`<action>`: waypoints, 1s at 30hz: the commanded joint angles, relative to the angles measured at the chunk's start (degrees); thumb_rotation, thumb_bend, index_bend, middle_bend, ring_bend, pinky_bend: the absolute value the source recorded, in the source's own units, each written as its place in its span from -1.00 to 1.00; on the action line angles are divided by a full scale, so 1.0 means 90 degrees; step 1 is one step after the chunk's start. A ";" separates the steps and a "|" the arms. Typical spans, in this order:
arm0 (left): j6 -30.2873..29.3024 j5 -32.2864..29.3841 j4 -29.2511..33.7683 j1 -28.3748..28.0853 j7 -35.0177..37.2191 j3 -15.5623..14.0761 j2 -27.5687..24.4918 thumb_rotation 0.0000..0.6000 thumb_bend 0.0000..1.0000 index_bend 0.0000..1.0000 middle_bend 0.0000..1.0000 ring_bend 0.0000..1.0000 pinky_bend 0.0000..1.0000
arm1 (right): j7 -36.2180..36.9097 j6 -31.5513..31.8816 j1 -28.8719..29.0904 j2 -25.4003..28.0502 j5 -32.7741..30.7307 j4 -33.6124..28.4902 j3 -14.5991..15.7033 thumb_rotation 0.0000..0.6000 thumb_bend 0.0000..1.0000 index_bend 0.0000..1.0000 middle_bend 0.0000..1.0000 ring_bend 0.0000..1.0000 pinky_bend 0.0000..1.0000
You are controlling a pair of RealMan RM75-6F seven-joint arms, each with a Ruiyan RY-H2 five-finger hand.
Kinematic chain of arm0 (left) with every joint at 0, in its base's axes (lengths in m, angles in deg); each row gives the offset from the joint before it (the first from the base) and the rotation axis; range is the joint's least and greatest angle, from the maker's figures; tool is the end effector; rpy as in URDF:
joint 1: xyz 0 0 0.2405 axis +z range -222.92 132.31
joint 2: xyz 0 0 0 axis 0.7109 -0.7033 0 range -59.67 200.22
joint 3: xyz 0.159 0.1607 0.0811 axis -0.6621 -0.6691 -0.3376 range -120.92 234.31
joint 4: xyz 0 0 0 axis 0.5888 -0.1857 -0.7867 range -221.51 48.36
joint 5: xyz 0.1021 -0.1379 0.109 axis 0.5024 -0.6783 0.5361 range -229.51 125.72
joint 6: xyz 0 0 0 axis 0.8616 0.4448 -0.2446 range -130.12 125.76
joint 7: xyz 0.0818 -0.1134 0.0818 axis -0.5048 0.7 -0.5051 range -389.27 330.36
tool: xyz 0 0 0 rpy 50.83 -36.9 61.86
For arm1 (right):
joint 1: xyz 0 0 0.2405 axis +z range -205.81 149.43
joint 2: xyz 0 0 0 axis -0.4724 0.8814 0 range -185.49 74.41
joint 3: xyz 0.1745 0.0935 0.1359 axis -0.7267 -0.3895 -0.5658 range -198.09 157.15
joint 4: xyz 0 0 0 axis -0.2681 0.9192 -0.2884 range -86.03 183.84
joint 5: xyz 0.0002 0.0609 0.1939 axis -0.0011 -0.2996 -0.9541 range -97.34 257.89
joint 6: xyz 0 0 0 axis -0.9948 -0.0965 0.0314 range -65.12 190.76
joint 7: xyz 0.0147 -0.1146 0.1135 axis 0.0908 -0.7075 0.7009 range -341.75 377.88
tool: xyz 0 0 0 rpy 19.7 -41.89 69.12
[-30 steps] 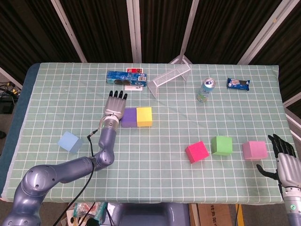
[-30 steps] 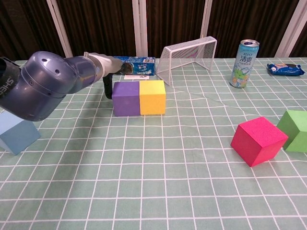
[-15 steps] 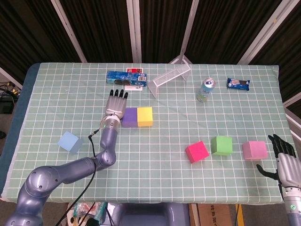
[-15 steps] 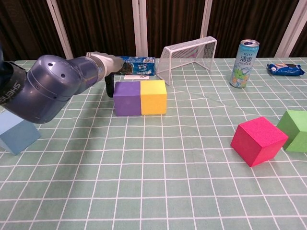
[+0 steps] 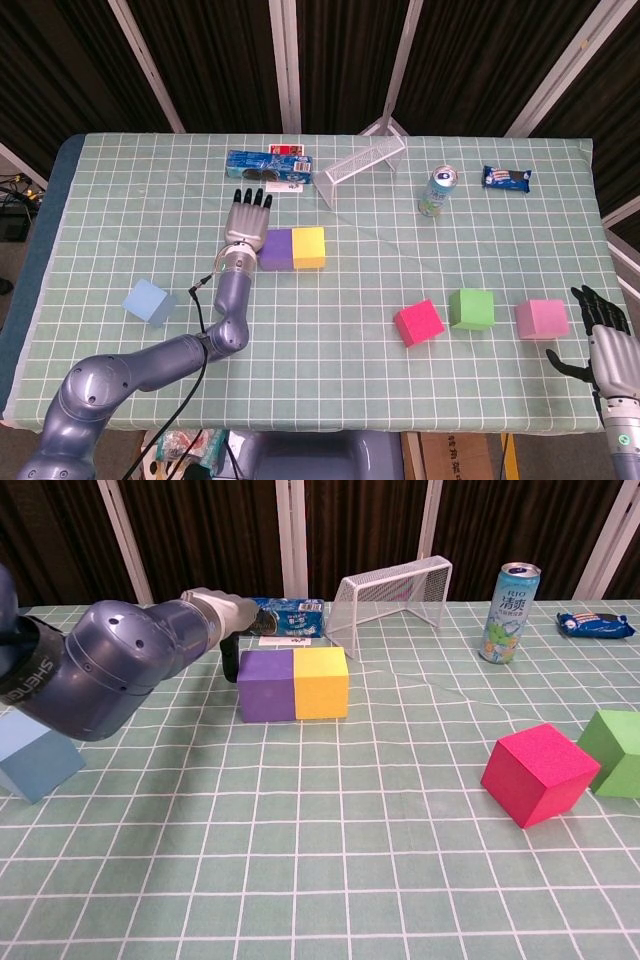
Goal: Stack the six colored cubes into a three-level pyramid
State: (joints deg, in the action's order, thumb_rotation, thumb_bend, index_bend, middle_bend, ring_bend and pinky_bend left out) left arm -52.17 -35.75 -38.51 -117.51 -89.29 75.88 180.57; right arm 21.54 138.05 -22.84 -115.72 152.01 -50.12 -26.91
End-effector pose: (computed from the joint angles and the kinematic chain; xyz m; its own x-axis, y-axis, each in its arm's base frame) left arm -0.0618 0.4593 -0.0663 0.7167 0.2529 0.6499 0.6899 -0.1212 -0.7137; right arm -0.3141 -0.2059 0.1645 0.2338 -0.0953 0.9676 -0.9442 0.2151 0.2494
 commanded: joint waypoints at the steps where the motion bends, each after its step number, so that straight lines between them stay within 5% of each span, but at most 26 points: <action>1: 0.0020 0.0039 -0.0054 -0.0001 0.0009 0.0026 0.0028 1.00 -0.28 -1.00 -1.00 -1.00 -0.92 | -0.0003 0.0003 -0.0001 0.0000 -0.0003 -0.0001 -0.0001 1.00 -0.47 -1.00 -1.00 -1.00 -1.00; 30: 0.0308 0.0370 -0.0753 -0.0037 0.0060 0.0255 0.0369 1.00 -0.28 -1.00 -1.00 -1.00 -0.92 | -0.0008 -0.0013 -0.0005 0.0013 -0.0057 -0.0003 -0.0008 1.00 -0.47 -1.00 -1.00 -1.00 -1.00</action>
State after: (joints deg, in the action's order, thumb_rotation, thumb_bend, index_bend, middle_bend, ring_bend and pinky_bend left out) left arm -49.55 -32.50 -45.08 -117.87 -88.71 78.11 183.76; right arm 21.47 137.93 -22.89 -115.61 151.51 -50.15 -26.97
